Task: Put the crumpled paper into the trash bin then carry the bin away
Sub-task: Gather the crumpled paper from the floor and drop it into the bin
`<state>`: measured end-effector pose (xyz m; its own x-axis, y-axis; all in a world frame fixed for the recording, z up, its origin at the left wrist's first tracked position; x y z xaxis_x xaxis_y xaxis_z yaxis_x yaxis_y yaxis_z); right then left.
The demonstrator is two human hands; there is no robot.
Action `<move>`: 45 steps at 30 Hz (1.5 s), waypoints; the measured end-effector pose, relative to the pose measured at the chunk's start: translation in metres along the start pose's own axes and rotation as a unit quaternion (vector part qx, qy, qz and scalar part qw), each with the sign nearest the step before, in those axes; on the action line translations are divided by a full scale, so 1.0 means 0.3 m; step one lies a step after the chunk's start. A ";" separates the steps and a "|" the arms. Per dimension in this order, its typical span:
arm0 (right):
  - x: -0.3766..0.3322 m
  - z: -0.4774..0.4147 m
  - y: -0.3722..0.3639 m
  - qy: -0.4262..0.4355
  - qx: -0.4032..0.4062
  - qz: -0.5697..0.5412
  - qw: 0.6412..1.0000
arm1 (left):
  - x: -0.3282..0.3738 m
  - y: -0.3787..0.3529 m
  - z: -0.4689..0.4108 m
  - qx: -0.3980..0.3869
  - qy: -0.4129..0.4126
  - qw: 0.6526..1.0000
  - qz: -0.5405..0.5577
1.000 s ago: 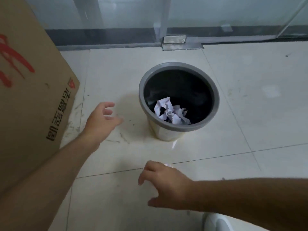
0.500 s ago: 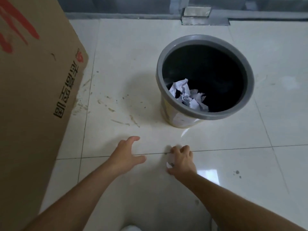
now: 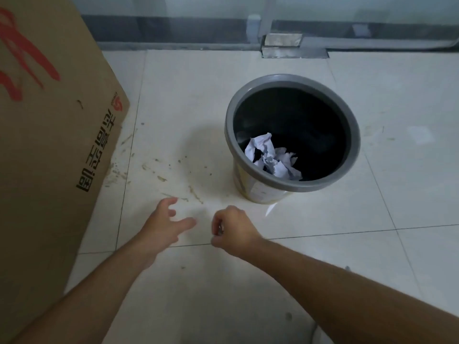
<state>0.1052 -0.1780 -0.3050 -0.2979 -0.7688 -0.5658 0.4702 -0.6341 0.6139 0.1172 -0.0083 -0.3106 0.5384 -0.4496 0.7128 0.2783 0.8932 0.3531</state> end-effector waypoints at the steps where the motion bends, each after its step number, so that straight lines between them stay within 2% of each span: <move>1: -0.088 0.015 0.046 0.028 0.008 -0.033 0.999 | 0.038 0.032 -0.005 0.019 -0.002 0.999 0.032; 5: -0.386 0.120 0.251 0.131 0.028 -0.124 0.983 | 0.230 0.173 -0.022 0.079 -0.043 0.991 0.100; 8: -0.469 0.174 0.476 0.176 0.110 -0.152 0.966 | 0.386 0.225 -0.011 0.092 -0.089 0.987 0.098; 10: -0.426 0.180 0.638 0.166 0.180 -0.146 0.959 | 0.483 0.220 0.015 0.079 -0.121 0.986 0.083; 13: -0.266 0.172 0.826 0.100 0.260 -0.099 0.955 | 0.591 0.177 0.065 0.052 -0.161 0.984 0.060; 17: -0.082 0.178 0.946 0.018 0.340 -0.063 0.938 | 0.668 0.109 0.109 0.029 -0.188 0.981 0.048; 22: -0.054 0.167 0.952 0.022 0.345 -0.062 0.936 | 0.691 0.060 0.129 0.016 -0.191 0.981 0.027; 25: -0.072 0.154 0.941 0.023 0.314 -0.011 0.949 | 0.685 0.053 0.138 0.006 -0.186 0.982 0.020; 29: -0.056 0.174 0.964 0.011 0.294 -0.002 0.956 | 0.673 0.069 0.145 0.002 -0.181 0.983 0.019; 35: 0.131 0.220 1.053 -0.075 0.372 -0.041 0.924 | 0.666 0.086 0.126 0.002 -0.172 0.985 0.002; 40: 0.296 0.222 1.034 -0.177 0.341 -0.085 0.920 | 0.708 0.048 0.066 0.029 -0.167 0.986 -0.007; 45: 0.330 0.168 0.969 -0.190 0.281 -0.097 0.936 | 0.744 -0.071 0.005 0.026 -0.156 0.987 -0.030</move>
<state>0.1705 -0.4427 -0.1549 -0.6562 -0.5410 -0.5260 -0.1021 -0.6271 0.7723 0.2303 -0.1277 -0.1580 0.2488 -0.4844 0.8387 0.2559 0.8681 0.4254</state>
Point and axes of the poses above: each hand's wrist, its own z-axis away from the middle knuckle, its own y-axis out of the back of the hand, x = y × z, the point moved 7 cm from there along -z, towards the middle knuckle, and after that the axes turned 6 degrees about -y, right-handed, at the moved point
